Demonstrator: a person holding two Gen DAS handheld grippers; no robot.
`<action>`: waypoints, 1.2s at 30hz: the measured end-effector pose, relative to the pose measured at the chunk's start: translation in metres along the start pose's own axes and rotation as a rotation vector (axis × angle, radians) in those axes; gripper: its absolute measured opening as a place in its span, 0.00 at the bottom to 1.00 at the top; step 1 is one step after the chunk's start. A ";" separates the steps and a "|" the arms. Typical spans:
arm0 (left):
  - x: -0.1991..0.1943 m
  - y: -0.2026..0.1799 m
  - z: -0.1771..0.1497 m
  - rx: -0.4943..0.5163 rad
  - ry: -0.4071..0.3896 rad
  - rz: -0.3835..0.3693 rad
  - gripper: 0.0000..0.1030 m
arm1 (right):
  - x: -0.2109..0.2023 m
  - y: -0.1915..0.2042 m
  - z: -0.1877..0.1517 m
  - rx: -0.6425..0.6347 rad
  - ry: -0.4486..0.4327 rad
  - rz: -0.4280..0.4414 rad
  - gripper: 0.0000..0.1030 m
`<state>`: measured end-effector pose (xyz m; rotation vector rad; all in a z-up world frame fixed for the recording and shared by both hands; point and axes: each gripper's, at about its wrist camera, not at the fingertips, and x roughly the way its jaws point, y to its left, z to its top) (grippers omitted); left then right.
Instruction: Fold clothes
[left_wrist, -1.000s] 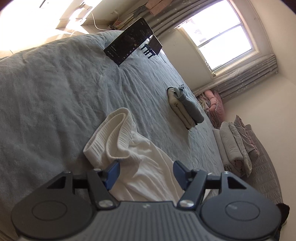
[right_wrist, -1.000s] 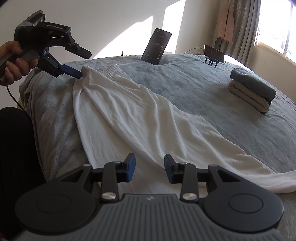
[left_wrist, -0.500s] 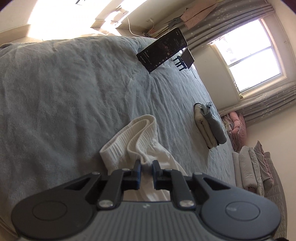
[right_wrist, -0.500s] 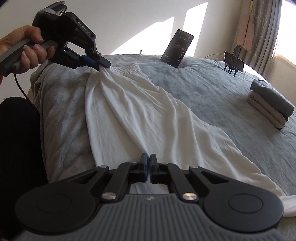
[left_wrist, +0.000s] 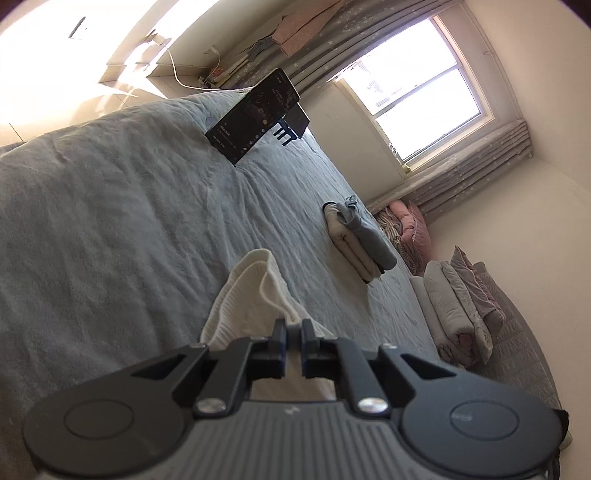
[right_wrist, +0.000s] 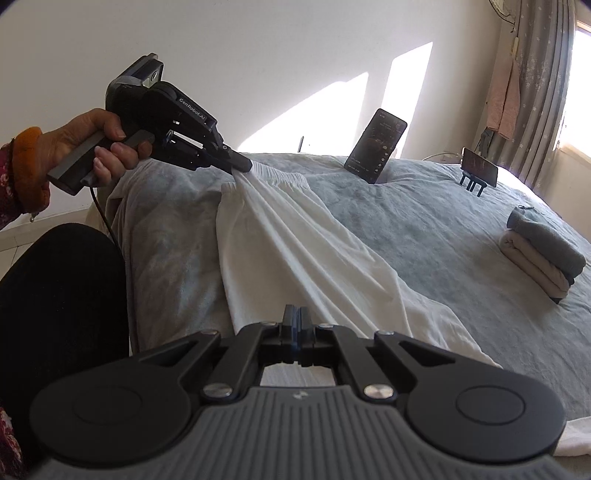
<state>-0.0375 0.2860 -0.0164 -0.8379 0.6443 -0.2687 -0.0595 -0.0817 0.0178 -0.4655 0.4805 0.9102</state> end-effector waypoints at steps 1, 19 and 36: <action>0.000 0.004 -0.001 -0.018 0.005 -0.001 0.06 | 0.004 0.001 -0.001 -0.010 0.010 -0.018 0.00; -0.007 -0.022 0.002 -0.041 -0.055 -0.094 0.06 | 0.056 -0.008 -0.018 -0.071 0.083 -0.199 0.34; 0.004 -0.021 0.006 -0.040 -0.051 -0.083 0.06 | 0.035 -0.056 -0.016 -0.217 0.105 -0.649 0.03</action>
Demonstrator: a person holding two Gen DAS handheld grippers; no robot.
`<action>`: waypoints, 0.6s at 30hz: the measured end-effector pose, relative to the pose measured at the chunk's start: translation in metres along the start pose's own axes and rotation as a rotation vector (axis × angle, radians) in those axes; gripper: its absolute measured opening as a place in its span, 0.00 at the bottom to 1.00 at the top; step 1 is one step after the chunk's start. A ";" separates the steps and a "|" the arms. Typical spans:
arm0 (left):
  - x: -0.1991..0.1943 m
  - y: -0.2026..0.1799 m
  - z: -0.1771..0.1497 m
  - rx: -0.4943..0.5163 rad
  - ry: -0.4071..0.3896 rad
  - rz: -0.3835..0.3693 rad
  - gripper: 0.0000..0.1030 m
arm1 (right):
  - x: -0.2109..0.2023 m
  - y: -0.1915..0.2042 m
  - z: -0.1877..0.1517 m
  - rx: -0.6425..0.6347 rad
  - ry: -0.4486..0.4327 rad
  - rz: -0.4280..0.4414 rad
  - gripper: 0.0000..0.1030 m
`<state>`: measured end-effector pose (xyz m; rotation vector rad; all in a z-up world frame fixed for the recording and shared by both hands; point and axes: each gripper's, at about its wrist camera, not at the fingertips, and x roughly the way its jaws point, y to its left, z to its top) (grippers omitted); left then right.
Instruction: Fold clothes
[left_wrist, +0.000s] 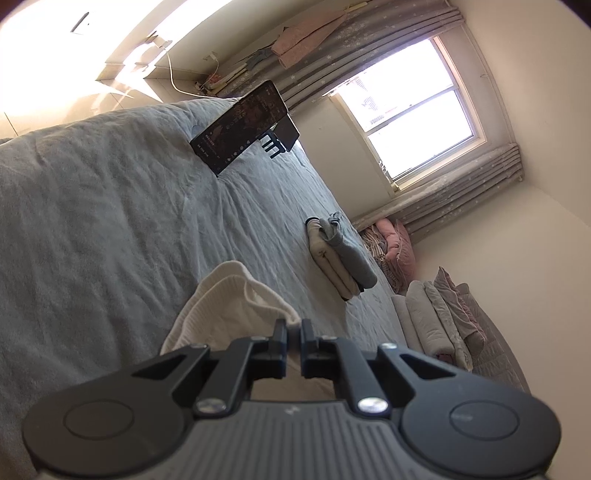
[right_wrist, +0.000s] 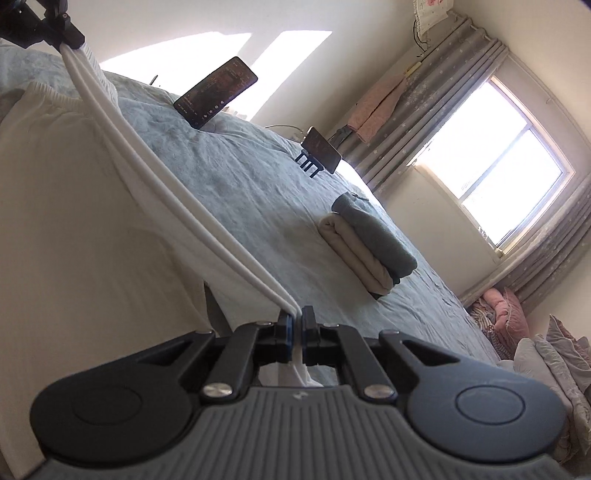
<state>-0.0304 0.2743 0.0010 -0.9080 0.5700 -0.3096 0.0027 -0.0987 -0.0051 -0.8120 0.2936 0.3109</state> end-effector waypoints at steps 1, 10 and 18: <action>-0.001 0.001 0.000 0.002 0.001 -0.006 0.06 | -0.007 0.000 0.002 -0.027 -0.009 -0.024 0.03; -0.011 0.031 -0.004 0.037 0.064 0.008 0.06 | -0.063 0.038 -0.006 -0.254 0.005 0.026 0.03; -0.012 0.050 -0.013 0.052 0.083 0.065 0.06 | -0.061 0.072 -0.024 -0.287 0.070 0.170 0.03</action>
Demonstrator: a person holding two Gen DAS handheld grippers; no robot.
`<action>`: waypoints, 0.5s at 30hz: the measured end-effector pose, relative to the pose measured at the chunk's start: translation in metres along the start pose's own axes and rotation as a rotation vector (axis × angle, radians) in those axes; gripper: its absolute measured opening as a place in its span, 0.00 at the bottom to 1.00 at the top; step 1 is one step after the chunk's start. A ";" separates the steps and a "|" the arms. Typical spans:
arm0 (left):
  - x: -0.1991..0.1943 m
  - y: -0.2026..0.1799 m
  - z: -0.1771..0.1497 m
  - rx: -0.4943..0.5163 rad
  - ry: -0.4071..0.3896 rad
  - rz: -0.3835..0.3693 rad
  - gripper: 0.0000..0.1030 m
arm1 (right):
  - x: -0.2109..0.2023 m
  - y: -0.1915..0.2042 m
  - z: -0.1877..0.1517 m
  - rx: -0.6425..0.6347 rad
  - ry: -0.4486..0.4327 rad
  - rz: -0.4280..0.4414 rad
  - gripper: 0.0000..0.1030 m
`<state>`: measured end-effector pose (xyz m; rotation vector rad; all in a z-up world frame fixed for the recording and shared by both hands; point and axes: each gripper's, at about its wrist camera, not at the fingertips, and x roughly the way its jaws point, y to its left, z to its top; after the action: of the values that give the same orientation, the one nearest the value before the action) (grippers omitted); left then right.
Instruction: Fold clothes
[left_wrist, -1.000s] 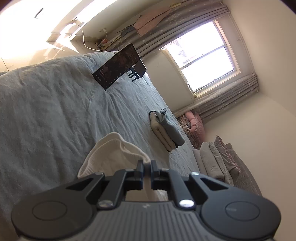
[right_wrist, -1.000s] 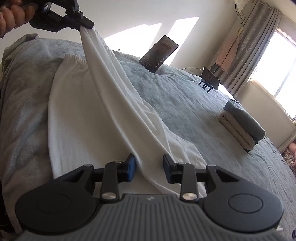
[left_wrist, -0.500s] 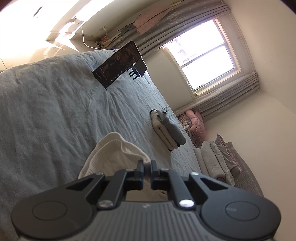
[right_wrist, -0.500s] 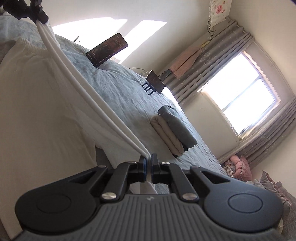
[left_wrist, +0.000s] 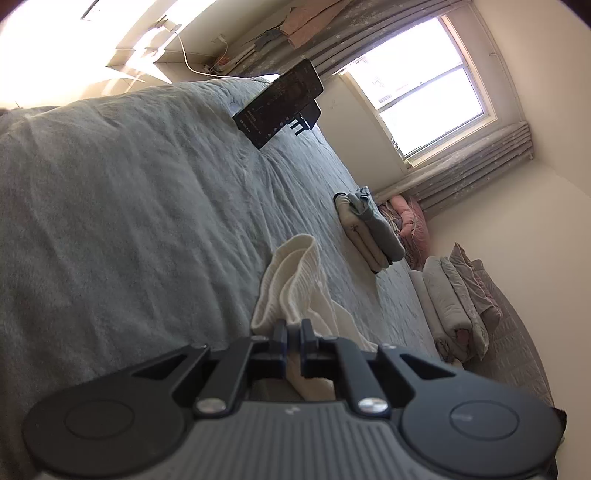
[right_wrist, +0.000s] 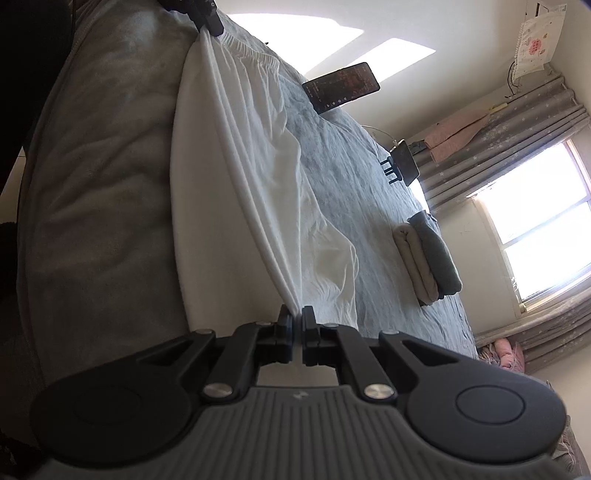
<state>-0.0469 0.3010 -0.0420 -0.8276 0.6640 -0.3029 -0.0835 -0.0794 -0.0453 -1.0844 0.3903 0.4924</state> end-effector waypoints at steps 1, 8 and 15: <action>0.001 -0.003 -0.002 0.030 0.004 0.018 0.06 | 0.003 0.004 0.000 -0.001 0.007 0.011 0.03; 0.000 -0.026 -0.006 0.132 0.036 0.106 0.15 | 0.008 0.013 0.001 -0.014 0.014 -0.018 0.14; -0.019 -0.054 -0.007 0.208 -0.002 0.160 0.47 | -0.008 -0.020 -0.010 0.126 0.029 0.031 0.39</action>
<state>-0.0658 0.2720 0.0038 -0.5730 0.6801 -0.2217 -0.0801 -0.0976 -0.0305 -0.9654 0.4591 0.4737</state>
